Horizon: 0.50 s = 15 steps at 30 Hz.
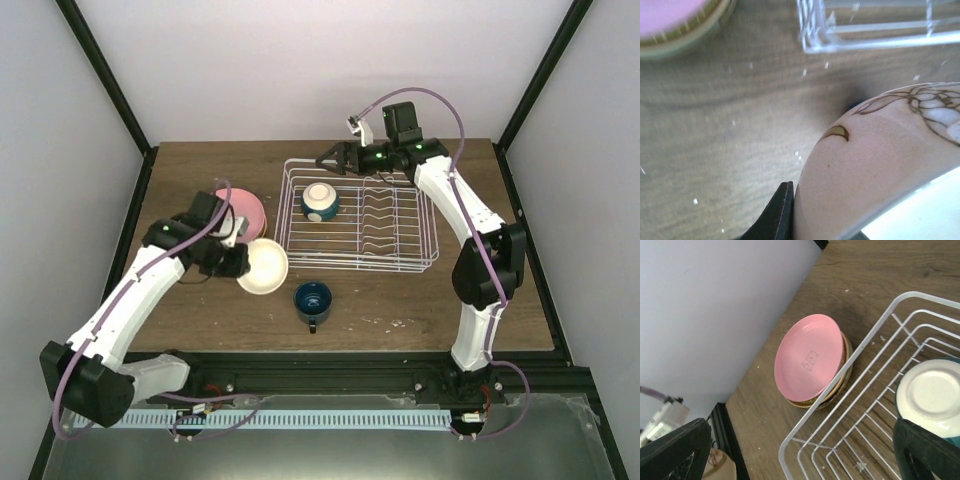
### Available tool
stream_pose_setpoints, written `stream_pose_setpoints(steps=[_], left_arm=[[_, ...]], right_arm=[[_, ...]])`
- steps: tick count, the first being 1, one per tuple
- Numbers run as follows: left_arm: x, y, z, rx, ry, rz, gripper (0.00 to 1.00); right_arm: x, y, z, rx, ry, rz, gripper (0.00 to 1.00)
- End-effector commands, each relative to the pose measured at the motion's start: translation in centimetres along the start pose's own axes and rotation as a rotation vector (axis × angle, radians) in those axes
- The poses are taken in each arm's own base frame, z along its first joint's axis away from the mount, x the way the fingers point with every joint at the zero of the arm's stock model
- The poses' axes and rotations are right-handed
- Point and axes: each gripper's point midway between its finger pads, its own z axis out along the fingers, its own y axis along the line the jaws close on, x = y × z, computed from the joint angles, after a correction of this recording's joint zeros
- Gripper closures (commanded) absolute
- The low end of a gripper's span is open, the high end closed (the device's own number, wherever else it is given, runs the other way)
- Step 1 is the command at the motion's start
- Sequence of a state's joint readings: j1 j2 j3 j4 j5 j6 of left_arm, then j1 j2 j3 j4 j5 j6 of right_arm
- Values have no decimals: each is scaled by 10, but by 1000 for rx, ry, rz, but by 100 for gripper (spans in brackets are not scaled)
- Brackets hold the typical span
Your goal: Load the mixed dishes into the dish rack
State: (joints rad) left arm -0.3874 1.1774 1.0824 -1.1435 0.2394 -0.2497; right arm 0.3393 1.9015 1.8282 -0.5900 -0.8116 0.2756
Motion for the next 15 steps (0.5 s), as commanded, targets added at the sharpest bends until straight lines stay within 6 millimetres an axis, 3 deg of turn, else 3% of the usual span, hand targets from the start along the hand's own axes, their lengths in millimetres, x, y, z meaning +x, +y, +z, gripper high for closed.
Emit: stream_pose_setpoints(steps=[1, 7, 15], left_arm=[[-52, -11, -30, -2, -158, 53, 97], [-108, -14, -31, -10, -241, 57, 100], [-154, -16, -18, -17, -288, 90, 100]], right_arm=[[-10, 25, -6, -114, -10, -53, 0], [7, 30, -8, -162, 13, -37, 0], [35, 39, -1, -256, 72, -5, 0]])
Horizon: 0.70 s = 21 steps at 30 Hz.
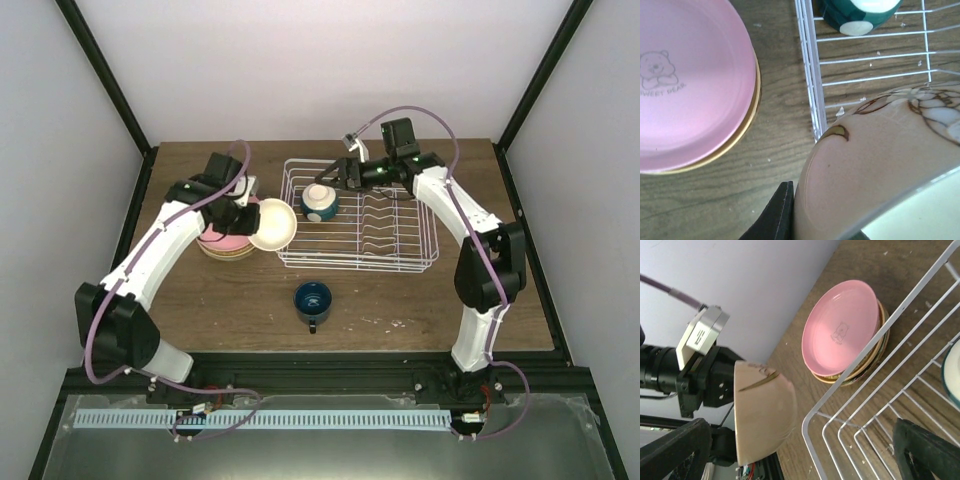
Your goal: Load the mixed dishes into the dish rack
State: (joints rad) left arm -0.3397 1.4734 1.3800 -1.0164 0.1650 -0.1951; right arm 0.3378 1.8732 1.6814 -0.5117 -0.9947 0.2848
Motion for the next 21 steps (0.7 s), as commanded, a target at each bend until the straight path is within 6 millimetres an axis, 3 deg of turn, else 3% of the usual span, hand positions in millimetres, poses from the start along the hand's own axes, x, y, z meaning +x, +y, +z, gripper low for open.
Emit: stream_pose_setpoints(steps=[1, 8, 21], left_arm=[[-48, -13, -12, 44, -143, 48, 100], [-71, -22, -12, 77, -179, 52, 100], [-79, -30, -11, 106, -190, 55, 100]], right_arm=[[5, 29, 0, -91, 13, -50, 0], [19, 32, 25, -124, 61, -53, 0], [26, 32, 63, -194, 113, -47, 0]])
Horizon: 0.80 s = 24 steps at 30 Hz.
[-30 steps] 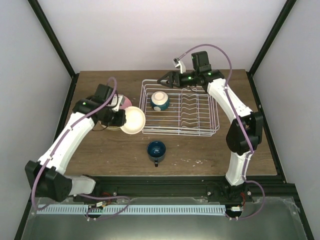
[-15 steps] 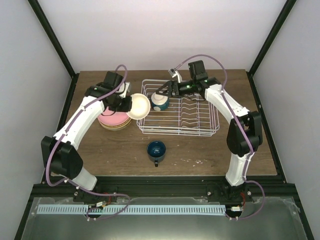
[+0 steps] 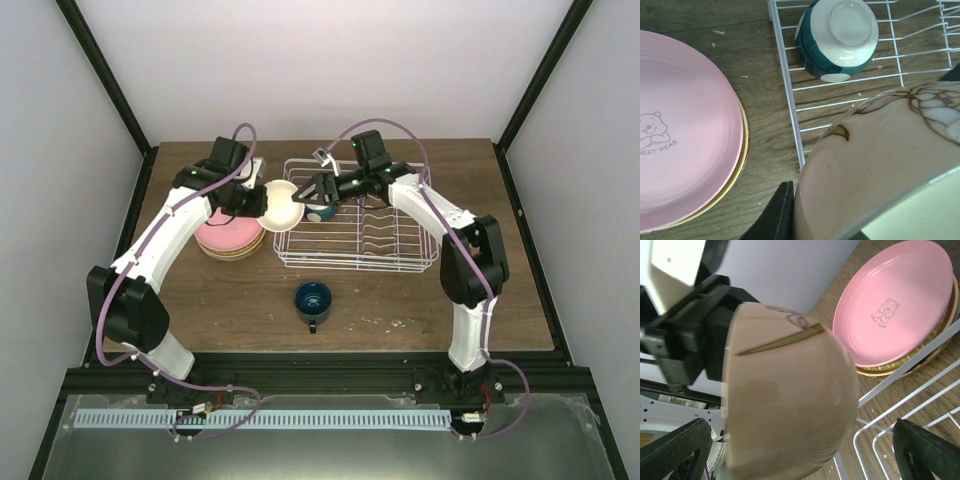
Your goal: Load the mixed dishes into the dish rack
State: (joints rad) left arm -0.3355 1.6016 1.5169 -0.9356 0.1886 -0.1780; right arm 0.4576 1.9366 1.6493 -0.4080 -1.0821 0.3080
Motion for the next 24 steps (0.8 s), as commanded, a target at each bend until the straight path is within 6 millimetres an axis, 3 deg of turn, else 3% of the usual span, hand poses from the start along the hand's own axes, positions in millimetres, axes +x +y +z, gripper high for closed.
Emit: stream_pose_setpoints(steps=[1, 15, 20, 24], left_arm=[[-30, -18, -18, 68, -111, 27, 100], [-37, -33, -8, 153, -110, 27, 100], [-37, -32, -5, 149, -106, 34, 100], [-36, -30, -4, 139, -101, 36, 100]], right_arm=[[-8, 5, 10, -43, 6, -25, 0], [1, 21, 20, -167, 37, -46, 1], [4, 23, 20, -192, 47, -48, 14], [5, 25, 19, -199, 51, -55, 18]])
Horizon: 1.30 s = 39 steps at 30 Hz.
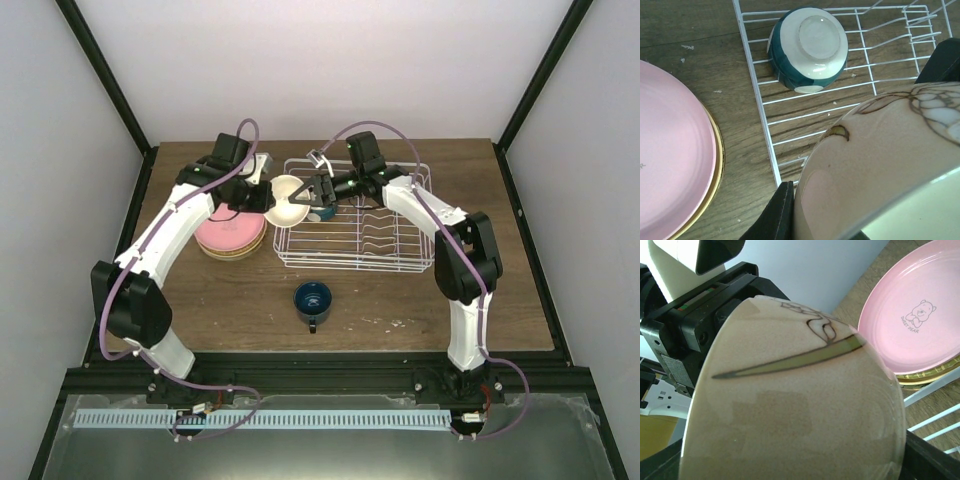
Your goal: Load the mixed dishes into the dish rack
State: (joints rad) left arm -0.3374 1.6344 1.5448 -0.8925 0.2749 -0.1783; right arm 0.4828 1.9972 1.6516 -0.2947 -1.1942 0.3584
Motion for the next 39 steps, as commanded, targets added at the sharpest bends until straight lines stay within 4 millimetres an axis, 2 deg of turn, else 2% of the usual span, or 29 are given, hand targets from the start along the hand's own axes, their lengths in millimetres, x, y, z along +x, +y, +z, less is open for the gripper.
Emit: stream_pose_setpoints(steps=[1, 13, 16, 24, 32, 36, 39], left_arm=[[-23, -12, -6, 43, -80, 29, 100], [-13, -8, 7, 55, -50, 17, 100], [-8, -6, 12, 54, -38, 10, 94], [-2, -1, 10, 37, -33, 1, 81], [-1, 2, 5, 33, -34, -8, 66], [-3, 2, -7, 48, -50, -16, 54], [-7, -2, -24, 80, -74, -14, 45]], right_arm=[[1, 19, 3, -71, 21, -50, 20], [2, 25, 2, -91, 28, -68, 47], [2, 24, 2, -87, 27, -69, 57], [-2, 25, -1, -32, 12, -87, 61], [-3, 17, -2, 27, 5, -93, 61], [-5, 8, -4, 88, 0, -98, 63], [-9, 5, -7, 143, -4, -109, 64]])
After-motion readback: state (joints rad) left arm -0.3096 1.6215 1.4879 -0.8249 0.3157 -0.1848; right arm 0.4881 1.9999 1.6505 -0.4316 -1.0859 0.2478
